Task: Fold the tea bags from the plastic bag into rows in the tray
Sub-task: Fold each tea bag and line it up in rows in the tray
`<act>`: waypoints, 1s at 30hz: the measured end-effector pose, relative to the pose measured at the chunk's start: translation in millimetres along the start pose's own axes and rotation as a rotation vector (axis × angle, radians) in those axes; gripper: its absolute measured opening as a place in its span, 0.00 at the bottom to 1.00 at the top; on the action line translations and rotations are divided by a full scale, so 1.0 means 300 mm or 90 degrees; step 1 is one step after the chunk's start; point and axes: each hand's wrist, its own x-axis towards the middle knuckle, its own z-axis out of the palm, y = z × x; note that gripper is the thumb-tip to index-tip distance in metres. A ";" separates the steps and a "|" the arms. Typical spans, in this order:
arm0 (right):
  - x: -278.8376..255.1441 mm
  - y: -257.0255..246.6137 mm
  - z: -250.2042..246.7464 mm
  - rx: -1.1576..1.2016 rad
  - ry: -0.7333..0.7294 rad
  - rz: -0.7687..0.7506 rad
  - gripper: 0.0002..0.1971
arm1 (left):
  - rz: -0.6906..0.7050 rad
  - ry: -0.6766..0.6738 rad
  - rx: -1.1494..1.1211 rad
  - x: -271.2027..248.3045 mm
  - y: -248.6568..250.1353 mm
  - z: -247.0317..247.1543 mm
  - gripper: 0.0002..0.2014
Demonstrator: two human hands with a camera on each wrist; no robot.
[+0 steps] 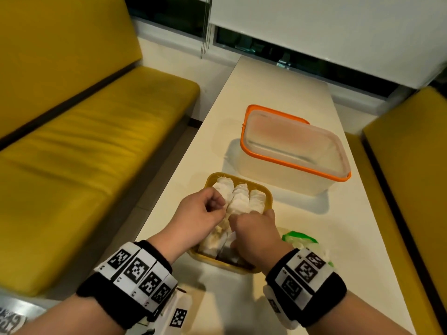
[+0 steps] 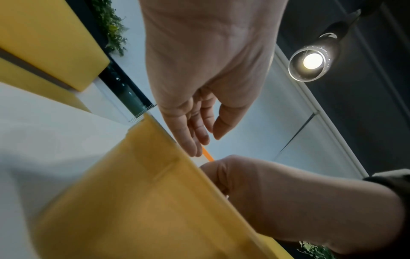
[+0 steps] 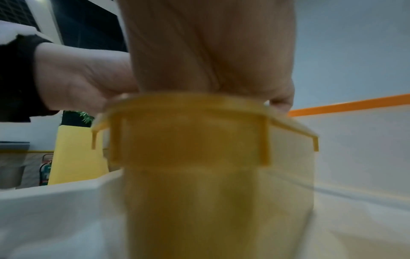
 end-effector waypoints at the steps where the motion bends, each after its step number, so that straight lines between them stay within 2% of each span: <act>1: -0.001 -0.009 0.004 -0.017 0.009 0.010 0.12 | -0.002 -0.001 0.007 -0.002 -0.006 0.003 0.05; 6: -0.024 -0.019 0.011 -0.020 0.074 0.018 0.17 | -0.013 0.003 0.029 -0.006 -0.014 0.012 0.04; 10: -0.119 0.039 -0.037 0.181 0.203 0.056 0.13 | -0.014 0.009 0.034 -0.002 -0.004 0.010 0.05; 13: -0.227 0.182 0.001 0.356 0.240 0.181 0.06 | -0.007 0.006 0.032 -0.005 0.018 0.021 0.07; 15: -0.288 0.298 0.065 0.392 0.245 0.298 0.02 | 0.004 -0.005 0.025 -0.010 0.044 0.040 0.07; 17: -0.323 0.386 0.136 0.371 0.209 0.410 0.12 | 0.019 -0.025 0.032 -0.014 0.079 0.072 0.08; 19: -0.324 0.434 0.192 0.352 0.153 0.454 0.19 | 0.040 -0.047 0.042 -0.016 0.121 0.120 0.08; 21: -0.307 0.450 0.222 0.369 0.118 0.456 0.21 | 0.061 -0.078 0.048 -0.020 0.167 0.181 0.09; 23: -0.286 0.441 0.234 0.351 0.105 0.437 0.16 | 0.089 -0.112 0.071 -0.025 0.195 0.242 0.10; 26: -0.289 0.440 0.248 0.360 0.136 0.405 0.03 | 0.114 -0.170 0.115 -0.054 0.222 0.344 0.09; 30: -0.311 0.457 0.254 0.423 0.179 0.362 0.04 | 0.113 -0.262 0.213 -0.102 0.214 0.459 0.14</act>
